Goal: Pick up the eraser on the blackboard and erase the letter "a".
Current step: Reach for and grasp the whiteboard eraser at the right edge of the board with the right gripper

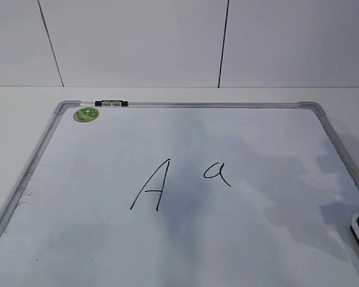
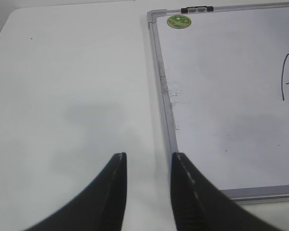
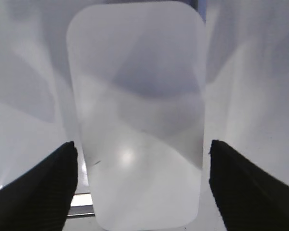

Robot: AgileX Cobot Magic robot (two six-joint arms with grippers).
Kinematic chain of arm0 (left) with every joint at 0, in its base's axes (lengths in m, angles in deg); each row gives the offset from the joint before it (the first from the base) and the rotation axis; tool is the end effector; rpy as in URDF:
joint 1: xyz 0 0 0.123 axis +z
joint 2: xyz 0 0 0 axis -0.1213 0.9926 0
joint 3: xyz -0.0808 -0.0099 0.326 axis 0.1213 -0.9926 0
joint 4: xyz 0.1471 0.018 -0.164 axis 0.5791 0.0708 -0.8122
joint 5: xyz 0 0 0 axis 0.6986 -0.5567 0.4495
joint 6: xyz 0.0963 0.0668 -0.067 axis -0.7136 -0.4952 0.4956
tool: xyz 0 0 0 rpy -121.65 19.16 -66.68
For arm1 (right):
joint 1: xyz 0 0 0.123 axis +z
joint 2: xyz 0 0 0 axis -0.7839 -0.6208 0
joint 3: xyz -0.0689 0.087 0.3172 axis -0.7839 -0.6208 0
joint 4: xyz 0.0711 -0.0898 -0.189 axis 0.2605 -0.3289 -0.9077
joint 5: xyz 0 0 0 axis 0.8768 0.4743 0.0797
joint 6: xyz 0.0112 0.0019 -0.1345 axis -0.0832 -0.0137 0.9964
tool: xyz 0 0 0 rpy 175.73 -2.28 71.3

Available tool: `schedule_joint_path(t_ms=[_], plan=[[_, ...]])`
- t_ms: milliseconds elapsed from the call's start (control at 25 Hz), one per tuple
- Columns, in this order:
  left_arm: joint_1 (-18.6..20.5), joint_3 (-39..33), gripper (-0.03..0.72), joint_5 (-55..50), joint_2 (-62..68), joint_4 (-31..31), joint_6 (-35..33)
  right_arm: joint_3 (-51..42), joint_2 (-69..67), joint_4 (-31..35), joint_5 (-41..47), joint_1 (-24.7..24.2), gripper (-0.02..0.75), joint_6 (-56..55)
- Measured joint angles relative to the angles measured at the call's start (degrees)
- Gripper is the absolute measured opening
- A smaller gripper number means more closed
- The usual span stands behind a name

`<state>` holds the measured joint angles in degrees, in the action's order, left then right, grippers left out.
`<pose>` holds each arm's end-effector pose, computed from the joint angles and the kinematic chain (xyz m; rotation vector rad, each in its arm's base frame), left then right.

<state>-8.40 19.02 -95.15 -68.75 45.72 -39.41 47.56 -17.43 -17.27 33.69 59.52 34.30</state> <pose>-0.0473 -0.0087 0.2398 0.0828 2.0908 -0.0845 0.1797 0.0124 0.2185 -0.0376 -3.1271 0.1479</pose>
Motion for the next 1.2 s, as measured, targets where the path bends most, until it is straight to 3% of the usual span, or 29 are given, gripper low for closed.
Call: schedule_joint_path(t_ms=[680,960,1200], plan=[[0.0,0.0,0.235,0.0,0.0,0.0,0.0,0.1,-2.44,0.22,-2.13,0.0,0.669,0.11],[0.0,0.0,0.235,0.0,0.0,0.0,0.0,0.1,-2.44,0.22,-2.26,0.0,0.608,0.11],[0.0,0.0,0.235,0.0,0.0,0.0,0.0,0.1,-2.44,0.11,-2.26,0.0,0.601,0.24]])
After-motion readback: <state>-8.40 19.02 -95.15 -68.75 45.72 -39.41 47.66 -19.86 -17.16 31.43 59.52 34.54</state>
